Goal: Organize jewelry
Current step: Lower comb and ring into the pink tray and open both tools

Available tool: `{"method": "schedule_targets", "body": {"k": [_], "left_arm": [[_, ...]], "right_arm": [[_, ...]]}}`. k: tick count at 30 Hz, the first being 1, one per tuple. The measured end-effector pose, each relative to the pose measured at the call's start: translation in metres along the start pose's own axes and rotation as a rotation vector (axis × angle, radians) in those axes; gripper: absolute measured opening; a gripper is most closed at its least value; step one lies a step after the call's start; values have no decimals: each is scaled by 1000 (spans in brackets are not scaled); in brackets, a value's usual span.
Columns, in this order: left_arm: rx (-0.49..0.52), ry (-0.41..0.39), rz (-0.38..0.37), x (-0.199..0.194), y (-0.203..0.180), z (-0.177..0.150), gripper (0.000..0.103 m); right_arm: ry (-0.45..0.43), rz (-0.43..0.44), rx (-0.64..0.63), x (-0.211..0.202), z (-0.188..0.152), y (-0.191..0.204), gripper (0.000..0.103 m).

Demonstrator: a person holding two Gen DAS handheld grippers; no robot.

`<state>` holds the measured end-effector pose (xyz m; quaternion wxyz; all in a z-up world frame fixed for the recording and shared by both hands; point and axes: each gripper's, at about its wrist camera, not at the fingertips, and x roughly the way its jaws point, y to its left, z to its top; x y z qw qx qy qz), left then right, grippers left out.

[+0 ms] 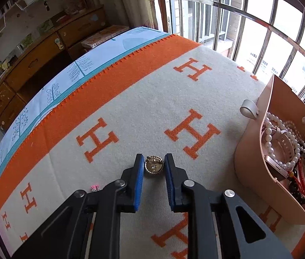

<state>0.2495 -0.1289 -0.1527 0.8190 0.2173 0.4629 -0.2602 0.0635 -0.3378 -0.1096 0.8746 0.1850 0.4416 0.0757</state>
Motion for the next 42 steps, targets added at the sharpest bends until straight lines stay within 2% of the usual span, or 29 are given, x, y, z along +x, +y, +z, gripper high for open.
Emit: {"method": "schedule_targets", "body": {"k": [3,8,14,19,24,28,29,31,33,35,37,42], "left_arm": [[-42,-15,5,-13,2,1,17],[-108,-69,3,-58,-3,4,17],[-104,-100,-55,-97,-48,1,17],[-97,-86,-103,-97,-89,-3,17],[-117,-64,-134,-83,-112,0,17],[-137,-50,-120,-73,-121,3,18],[-144,-49,-109,-71,-122,3,21],[-161,-50,-98,-71,-120,1,39],[-186,-69,-98,-76,-118,-2,77],[-207,-96,-87,-84,-115,-5,83],[-226,-91,-81,-88,-111,-8,83],[-299,-63,-128,-93,-96,-25,83]], "right_arm": [[-7,-7,-2,-2,1,1,7],[-7,-13,-32,-6,-5,8,7],[31,-49,-35,0,-19,11,7],[36,-123,-25,2,-29,10,11],[-38,-142,-25,-9,-40,10,14],[-42,-111,-13,-9,-42,7,14],[-45,-109,-10,-9,-41,6,14],[-56,-101,-7,-11,-42,7,14],[-64,-91,-9,-12,-42,9,14],[-67,-86,-11,-12,-42,10,14],[-66,-81,-11,-11,-43,12,14],[-61,-66,-14,-9,-44,14,14]]}}
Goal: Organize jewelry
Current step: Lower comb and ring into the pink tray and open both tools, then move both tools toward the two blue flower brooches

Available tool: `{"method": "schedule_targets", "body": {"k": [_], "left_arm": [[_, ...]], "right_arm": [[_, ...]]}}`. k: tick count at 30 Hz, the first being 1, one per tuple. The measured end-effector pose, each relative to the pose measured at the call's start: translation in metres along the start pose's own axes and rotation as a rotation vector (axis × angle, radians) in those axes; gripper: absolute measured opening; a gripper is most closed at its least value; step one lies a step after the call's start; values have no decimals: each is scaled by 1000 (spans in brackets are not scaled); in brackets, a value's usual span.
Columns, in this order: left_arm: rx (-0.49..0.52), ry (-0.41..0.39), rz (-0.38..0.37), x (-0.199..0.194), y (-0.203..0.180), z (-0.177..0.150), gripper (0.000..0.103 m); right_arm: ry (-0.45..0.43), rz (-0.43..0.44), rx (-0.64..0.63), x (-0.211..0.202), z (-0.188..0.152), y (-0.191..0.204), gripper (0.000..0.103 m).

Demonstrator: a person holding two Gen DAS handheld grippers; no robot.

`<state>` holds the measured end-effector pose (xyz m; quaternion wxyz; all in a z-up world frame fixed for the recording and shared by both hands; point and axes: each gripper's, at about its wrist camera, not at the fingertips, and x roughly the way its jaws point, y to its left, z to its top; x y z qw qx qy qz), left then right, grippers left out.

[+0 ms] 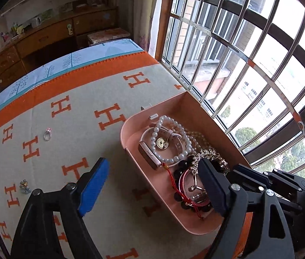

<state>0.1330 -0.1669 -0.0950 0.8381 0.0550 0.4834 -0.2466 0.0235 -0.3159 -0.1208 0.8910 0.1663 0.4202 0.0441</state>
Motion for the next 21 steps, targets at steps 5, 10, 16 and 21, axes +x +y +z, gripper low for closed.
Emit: {"method": "schedule_targets", "body": {"k": [5,10,16,21], "left_arm": [[-47,0,-8,-9,17,-21,83],[-79,-10,36,-22,33,-38,83],[-116,-40,76,-42,47,-54,83],[-123,-93,104,-66,57,-63,83]], "right_arm": [[6,3,-5,0,-2,3,14],[8,7,-13,-2,-3,8,14],[4,15,-20,-8,-8,20,14],[-18,15,-38,-19,-12,33,14]]}}
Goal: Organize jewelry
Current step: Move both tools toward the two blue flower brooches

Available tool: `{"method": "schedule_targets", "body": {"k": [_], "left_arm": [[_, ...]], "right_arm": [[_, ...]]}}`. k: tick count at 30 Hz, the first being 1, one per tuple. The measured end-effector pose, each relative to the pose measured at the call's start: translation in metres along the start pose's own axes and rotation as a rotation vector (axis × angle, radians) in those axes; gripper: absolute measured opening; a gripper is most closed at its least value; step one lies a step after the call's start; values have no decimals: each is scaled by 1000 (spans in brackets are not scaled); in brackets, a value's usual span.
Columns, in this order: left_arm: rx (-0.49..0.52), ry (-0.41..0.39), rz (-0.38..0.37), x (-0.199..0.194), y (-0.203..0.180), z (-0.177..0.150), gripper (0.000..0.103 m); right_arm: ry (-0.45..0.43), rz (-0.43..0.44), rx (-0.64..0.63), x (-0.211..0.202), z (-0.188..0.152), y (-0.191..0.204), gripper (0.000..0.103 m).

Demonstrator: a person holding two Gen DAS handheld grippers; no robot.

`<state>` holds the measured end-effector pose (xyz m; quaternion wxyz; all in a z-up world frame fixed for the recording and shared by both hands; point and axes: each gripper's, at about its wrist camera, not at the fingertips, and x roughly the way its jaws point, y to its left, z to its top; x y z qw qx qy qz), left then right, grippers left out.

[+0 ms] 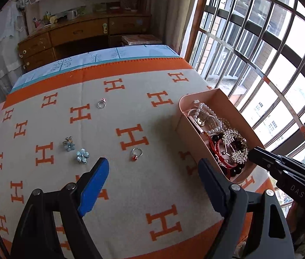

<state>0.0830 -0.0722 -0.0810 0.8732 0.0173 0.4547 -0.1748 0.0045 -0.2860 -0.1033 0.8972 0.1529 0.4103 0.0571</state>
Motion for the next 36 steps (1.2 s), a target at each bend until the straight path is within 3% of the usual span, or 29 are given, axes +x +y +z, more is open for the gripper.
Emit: {"method": "schedule_targets", "body": {"k": [6,13,17,20,21,24,31,36], "left_arm": [[-34,-68,39,-32,25,-2,83],[-126,-145,137,-75,75,2,84],[-186,-195,206,-99,109,2,99],[-218,-215,254,-108,130,1,102],[-224,-212,263,-108,136,1,102],[-239,-196,278,-104,151,2,102],[-217,-152,287,-72,166,1,102],[-207,-101,279,-43,173,-1,102]], "right_arm": [[-15,-2,-34,-8,-1,19,14],[-55,-2,-157,-14,10,62,14],[-34,56,-222,-6,24,91,14],[-11,101,-272,5,32,115,14],[0,119,-286,10,34,123,16],[27,155,-338,27,37,144,43],[101,187,-539,87,20,192,44],[193,185,-586,134,14,203,44]]}}
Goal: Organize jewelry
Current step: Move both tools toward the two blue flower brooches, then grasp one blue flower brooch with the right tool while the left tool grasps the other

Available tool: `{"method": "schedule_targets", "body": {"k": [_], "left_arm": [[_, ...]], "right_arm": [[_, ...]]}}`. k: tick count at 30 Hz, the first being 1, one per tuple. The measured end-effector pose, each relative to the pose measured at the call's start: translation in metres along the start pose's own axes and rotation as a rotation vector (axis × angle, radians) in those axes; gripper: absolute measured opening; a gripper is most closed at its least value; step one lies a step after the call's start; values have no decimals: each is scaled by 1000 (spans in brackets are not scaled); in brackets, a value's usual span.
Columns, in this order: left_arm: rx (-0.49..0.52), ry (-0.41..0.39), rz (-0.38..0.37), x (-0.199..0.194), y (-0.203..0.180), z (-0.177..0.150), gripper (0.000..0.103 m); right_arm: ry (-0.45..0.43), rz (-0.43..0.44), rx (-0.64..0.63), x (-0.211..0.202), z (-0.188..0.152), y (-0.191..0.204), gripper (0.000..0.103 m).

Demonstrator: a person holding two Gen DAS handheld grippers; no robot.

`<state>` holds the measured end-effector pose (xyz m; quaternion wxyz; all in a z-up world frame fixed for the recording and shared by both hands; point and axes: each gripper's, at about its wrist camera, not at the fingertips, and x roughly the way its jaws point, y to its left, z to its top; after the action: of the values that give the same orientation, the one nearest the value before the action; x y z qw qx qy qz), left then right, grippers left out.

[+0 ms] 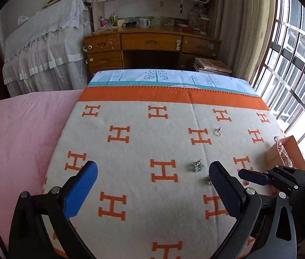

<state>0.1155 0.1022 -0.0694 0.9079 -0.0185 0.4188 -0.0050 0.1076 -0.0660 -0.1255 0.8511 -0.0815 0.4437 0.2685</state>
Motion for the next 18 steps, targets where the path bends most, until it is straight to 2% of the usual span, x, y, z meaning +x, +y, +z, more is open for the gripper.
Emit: {"method": "schedule_targets", "body": {"k": [5,7,10,18], "left_arm": [[4,39,-10,23,5,-2,102],[-2,54,-19,31,6,-3,102],[-3,78,-37,41,5,-5,102],[33,106,-56,57,-16,-2,102]], "right_arm": [[41,15,-20,26,0,1,42],[63,28,-23,34,-2,1,28],[40,7,-41,34,-2,2,19],[13,12,-17,27,-4,-6,16]]}}
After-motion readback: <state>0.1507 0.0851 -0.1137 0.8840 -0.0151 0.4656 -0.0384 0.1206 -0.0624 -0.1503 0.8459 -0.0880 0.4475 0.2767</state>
